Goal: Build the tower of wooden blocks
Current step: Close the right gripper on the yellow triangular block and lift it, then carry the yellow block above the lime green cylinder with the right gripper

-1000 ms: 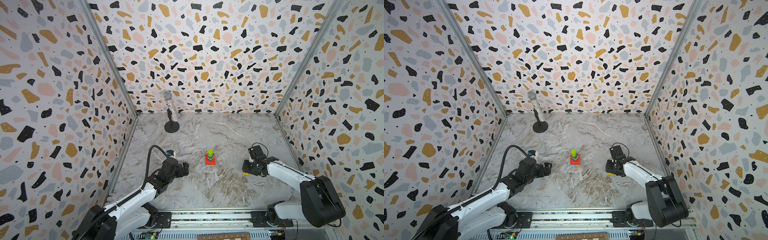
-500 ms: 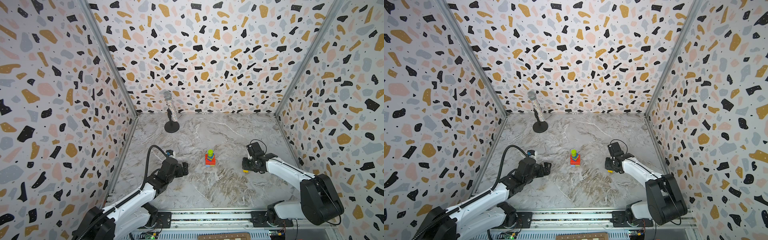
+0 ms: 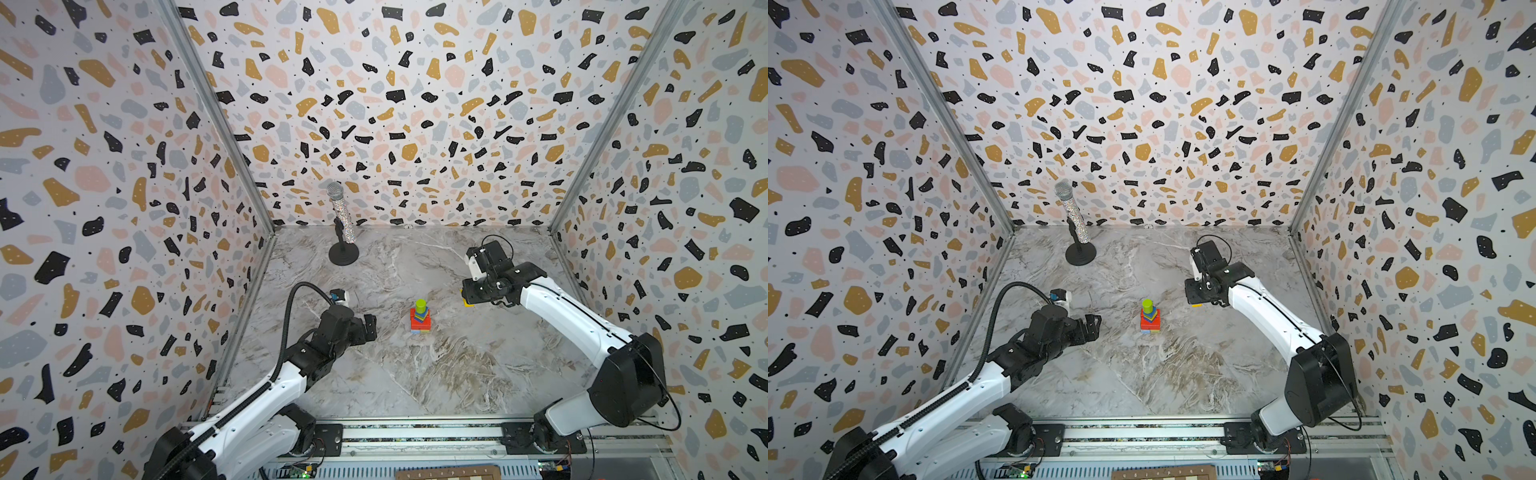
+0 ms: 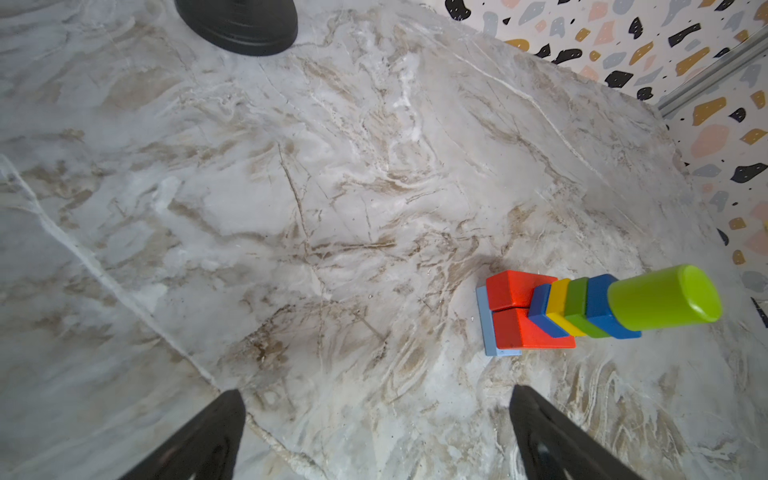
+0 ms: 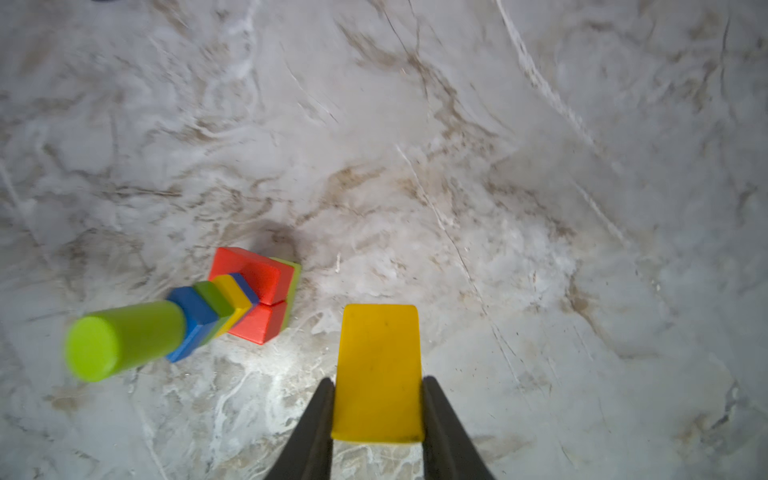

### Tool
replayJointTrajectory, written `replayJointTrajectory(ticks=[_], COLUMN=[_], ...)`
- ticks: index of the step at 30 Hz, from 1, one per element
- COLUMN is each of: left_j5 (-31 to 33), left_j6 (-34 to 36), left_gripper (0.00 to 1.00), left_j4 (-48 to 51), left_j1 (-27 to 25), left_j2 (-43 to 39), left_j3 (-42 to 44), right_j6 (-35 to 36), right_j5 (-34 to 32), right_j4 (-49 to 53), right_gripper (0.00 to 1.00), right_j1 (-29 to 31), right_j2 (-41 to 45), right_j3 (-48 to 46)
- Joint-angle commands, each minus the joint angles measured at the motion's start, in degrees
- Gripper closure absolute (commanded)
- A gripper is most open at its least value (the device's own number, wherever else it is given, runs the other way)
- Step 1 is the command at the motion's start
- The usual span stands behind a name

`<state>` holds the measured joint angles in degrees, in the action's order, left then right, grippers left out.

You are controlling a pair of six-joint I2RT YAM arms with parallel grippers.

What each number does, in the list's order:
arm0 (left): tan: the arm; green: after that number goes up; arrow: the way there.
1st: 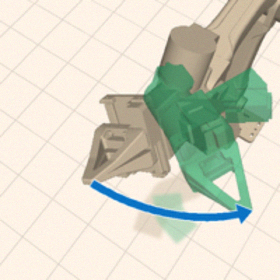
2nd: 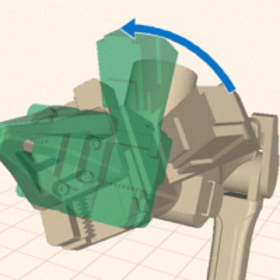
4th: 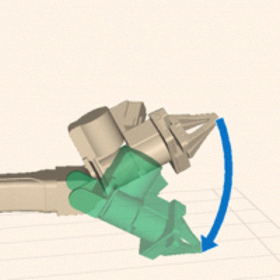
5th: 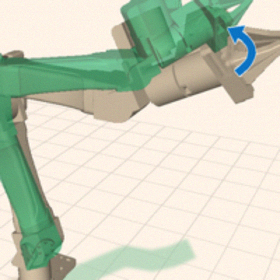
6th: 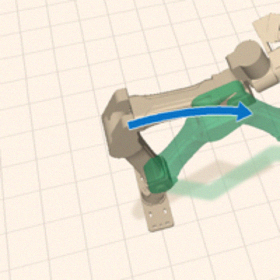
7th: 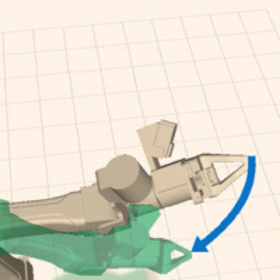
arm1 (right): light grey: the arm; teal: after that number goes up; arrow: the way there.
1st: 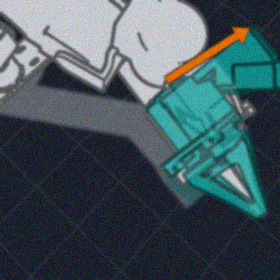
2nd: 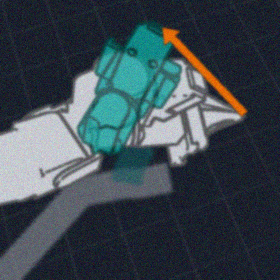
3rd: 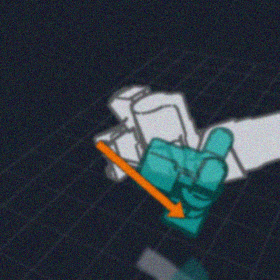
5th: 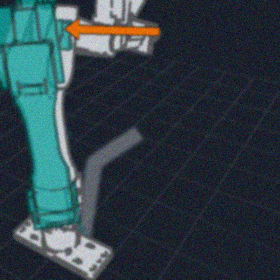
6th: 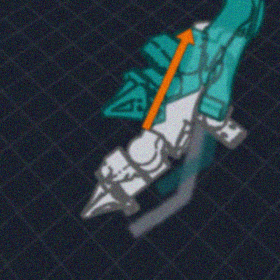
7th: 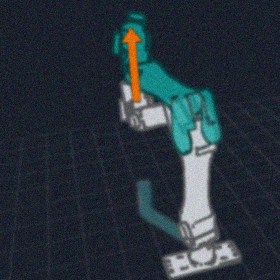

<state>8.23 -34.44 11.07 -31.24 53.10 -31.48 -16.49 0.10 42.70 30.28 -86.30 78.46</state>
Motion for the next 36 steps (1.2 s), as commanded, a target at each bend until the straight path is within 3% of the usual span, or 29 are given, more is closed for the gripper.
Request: replayJointTrajectory(ticks=[1, 6, 15, 24, 36], left_j5=[0.4, 1.2, -4.6, -6.8, -7.8], left_j6=[2.5, 4.2, 5.8, 5.7, 4.8], left_gripper=[0.00, 0.00, 0.00, 0.00, 0.00], left_j4=[2.6, 5.4, 8.2, 8.4, 6.4], left_j1=[-0.1, 0.6, 5.8, 9.4, 9.9], left_j2=[-0.7, 0.6, 6.3, 8.3, 9.1], left_j3=[-4.2, -8.8, -13.9, -13.7, -11.6], right_j6=[1.6, 1.9, 2.6, 3.3, 5.5], right_j5=[-1.7, -3.0, -3.3, -2.0, -1.3], right_j4=[7.9, 11.4, 14.9, 13.9, 13.6], right_gripper=[0.71, 0.71, 0.71, 0.71, 0.72], right_j1=[2.3, 6.9, 12.8, 15.2, 16.6], right_j2=[-0.9, -3.9, -10.1, -13.5, -16.6], right_j3=[7.7, 16.7, 25.8, 26.8, 25.9])
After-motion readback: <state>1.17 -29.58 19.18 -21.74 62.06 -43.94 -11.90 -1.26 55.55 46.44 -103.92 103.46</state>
